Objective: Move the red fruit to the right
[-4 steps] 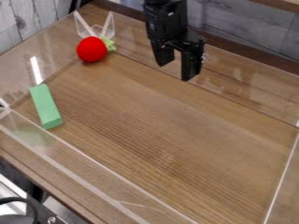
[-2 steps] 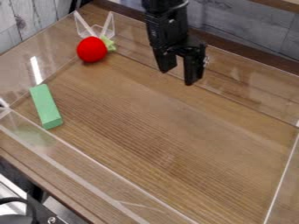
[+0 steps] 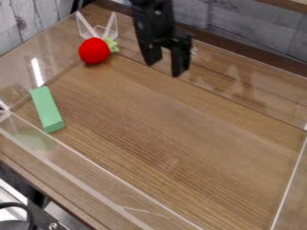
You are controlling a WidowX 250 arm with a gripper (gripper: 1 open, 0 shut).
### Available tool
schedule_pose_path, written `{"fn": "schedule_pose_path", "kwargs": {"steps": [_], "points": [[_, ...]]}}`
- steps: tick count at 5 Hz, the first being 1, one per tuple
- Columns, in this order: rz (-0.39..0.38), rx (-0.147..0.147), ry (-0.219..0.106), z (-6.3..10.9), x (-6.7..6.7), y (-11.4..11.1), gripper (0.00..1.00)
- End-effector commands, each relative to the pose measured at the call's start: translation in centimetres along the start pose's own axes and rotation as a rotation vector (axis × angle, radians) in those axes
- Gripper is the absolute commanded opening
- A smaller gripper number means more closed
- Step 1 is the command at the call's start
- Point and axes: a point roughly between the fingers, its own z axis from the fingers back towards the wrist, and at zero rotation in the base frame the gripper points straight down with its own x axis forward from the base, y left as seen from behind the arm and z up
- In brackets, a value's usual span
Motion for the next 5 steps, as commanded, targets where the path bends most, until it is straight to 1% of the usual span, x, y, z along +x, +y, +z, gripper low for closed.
{"fn": "schedule_pose_path", "kwargs": {"steps": [1,2,3,4,5], "points": [[-0.026,0.033,-0.062,1.9,1.5,3.7,1.00],[-0.091,0.062,-0.069,1.9,2.6,6.5,1.00],[-0.114,0.062,-0.064,1.3,3.3,8.3,1.00],[-0.145,0.075,-0.053,0.9,4.0,9.8,1.00],[-0.144,0.081,-0.039,0.4,4.7,10.6,1.00]]}}
